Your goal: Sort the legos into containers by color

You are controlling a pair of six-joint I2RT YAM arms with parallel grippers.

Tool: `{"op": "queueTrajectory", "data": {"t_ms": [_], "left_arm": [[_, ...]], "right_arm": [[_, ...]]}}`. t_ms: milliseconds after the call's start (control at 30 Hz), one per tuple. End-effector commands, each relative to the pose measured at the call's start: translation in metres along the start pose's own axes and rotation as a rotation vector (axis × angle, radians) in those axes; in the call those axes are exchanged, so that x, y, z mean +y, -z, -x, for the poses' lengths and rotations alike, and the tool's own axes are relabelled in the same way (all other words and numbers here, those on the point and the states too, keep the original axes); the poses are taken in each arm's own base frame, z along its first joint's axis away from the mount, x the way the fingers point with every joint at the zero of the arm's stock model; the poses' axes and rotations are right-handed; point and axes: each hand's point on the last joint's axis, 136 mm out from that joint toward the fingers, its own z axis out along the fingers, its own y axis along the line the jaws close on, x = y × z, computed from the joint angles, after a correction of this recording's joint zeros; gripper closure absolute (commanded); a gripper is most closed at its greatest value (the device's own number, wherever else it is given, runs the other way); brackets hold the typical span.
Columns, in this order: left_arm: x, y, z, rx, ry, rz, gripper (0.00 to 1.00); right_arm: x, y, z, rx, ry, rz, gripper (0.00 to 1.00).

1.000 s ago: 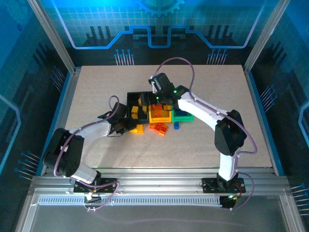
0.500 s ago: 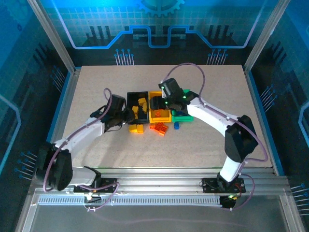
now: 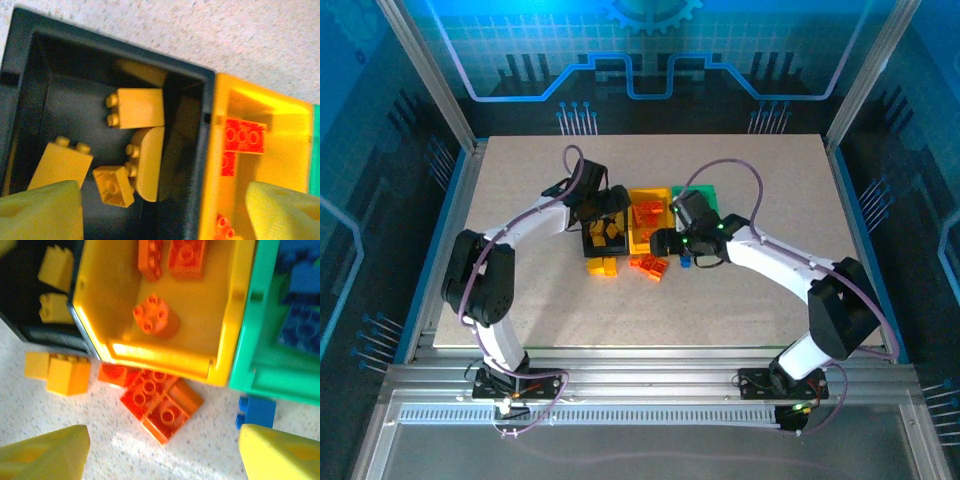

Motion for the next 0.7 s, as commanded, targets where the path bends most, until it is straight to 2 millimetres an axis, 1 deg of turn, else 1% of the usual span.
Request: {"op": "queueTrajectory", "data": {"t_ms": [0,67,100,133,200,267,333,467,600,667], "left_arm": [[-0.027,0.029,0.012,-0.029,-0.003,-0.084,0.01],[-0.036,0.045,0.009,-0.035,-0.010,-0.124,0.01],[-0.038,0.052,0.005,-0.035,-0.013,-0.141,0.01],[-0.040,0.059,-0.001,-0.032,-0.016,-0.158,0.01],[-0.042,0.072,-0.014,-0.027,-0.027,-0.187,0.01],[-0.036,0.084,-0.030,-0.021,-0.038,-0.198,0.01],[-0.027,0.092,-0.043,-0.010,-0.035,-0.197,0.01],[-0.008,0.106,-0.062,-0.008,-0.024,-0.201,0.01],[0.002,0.114,-0.072,-0.007,-0.021,-0.209,0.01],[0.005,0.115,-0.076,-0.004,-0.021,-0.210,0.01]], "right_arm": [[0.006,-0.003,-0.032,0.061,0.019,-0.013,0.18],[0.007,-0.013,-0.045,0.090,0.019,-0.041,0.18],[0.008,-0.018,-0.049,0.093,0.015,-0.046,0.18],[0.010,-0.023,-0.051,0.094,0.010,-0.049,0.18],[0.013,-0.031,-0.050,0.081,0.004,-0.066,0.18],[0.012,-0.038,-0.049,0.079,-0.001,-0.105,0.18],[0.010,-0.044,-0.047,0.071,-0.017,-0.127,0.19],[0.007,-0.056,-0.038,0.036,-0.060,-0.142,0.19],[0.009,-0.064,-0.030,-0.002,-0.098,-0.129,0.18],[0.006,-0.065,-0.030,-0.008,-0.118,-0.139,0.18]]}}
